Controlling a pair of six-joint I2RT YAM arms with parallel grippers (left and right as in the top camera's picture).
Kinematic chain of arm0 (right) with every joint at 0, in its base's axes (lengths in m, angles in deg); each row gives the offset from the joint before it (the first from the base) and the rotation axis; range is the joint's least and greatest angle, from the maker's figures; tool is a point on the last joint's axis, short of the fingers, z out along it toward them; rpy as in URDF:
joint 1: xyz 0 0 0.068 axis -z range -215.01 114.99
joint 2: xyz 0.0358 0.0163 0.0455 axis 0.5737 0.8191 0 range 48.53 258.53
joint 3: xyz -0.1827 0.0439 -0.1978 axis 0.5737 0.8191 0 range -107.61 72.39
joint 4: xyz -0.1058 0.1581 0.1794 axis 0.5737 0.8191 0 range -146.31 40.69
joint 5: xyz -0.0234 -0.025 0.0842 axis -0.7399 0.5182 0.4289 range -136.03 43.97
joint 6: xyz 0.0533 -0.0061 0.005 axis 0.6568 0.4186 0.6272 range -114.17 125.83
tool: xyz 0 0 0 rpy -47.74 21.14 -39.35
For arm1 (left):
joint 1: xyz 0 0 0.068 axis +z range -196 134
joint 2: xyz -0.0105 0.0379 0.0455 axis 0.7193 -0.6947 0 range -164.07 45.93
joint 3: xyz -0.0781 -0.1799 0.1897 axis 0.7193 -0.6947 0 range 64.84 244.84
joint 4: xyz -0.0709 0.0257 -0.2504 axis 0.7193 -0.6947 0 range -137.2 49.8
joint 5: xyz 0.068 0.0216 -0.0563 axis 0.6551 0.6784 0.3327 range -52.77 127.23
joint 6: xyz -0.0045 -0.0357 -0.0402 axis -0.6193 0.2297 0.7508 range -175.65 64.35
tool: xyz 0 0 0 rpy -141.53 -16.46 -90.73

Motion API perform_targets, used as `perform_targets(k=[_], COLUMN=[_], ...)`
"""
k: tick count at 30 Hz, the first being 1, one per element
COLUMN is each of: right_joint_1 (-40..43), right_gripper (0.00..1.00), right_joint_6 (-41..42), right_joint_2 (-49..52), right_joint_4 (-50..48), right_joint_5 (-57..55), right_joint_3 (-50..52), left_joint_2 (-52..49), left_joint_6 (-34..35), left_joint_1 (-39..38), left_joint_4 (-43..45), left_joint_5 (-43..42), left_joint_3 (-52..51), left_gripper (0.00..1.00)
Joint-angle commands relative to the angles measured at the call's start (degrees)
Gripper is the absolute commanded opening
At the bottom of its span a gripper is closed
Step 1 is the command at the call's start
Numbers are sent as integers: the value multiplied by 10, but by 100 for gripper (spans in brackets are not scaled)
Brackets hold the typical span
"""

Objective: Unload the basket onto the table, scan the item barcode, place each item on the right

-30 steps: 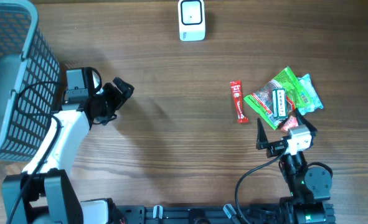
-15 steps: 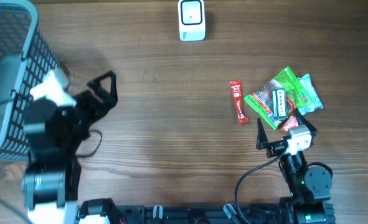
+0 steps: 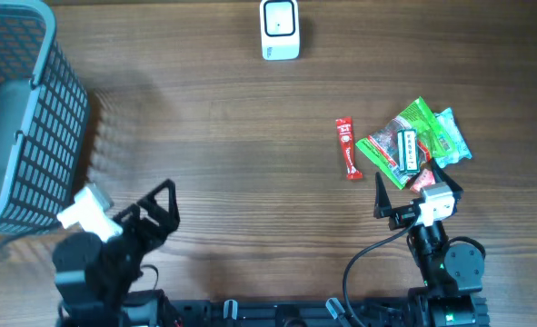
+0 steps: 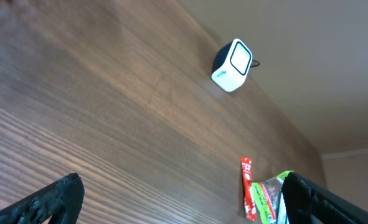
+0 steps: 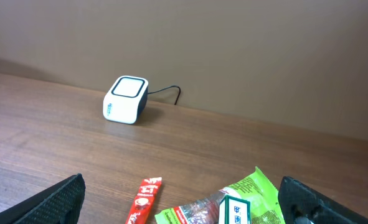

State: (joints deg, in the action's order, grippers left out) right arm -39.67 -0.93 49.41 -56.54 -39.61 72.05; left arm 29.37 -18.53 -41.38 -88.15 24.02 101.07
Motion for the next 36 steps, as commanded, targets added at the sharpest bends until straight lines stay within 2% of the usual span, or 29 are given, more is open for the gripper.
perform_targets(k=[1,4,8,14,18,25,32,36], right_joint_1=[3,3,3,3,3,3,3,3], right_gripper=[100,100,100,100,100,100,100,100], right_joint_6=[-7,-7,-7,-7,-7,-7,-7,-7], right_joint_2=[-6,-6,-6,-6,-6,-6,-6,-6], right_joint_4=[-2,-2,-2,-2,-2,-2,-2,-2], right_joint_5=[10,10,10,10,10,10,10,10], right_joint_3=[0,0,0,0,0,0,0,0], left_joint_2=[70,113,160,164,164,164,164,164], left_joint_6=[-9,-9,-9,-9,-9,-9,-16,-134], left_joint_1=[4,4,-5,-37,-39,-39,-39,-39], left_joint_4=[11,81,244,505,610,608,433,435], left_joint_5=[9,9,9,72,97,99,122,114], left_joint_3=[-52,-94,-160,-247,-302,-359,-359,-359], left_gripper=[100,100,100,100,100,100,100,100])
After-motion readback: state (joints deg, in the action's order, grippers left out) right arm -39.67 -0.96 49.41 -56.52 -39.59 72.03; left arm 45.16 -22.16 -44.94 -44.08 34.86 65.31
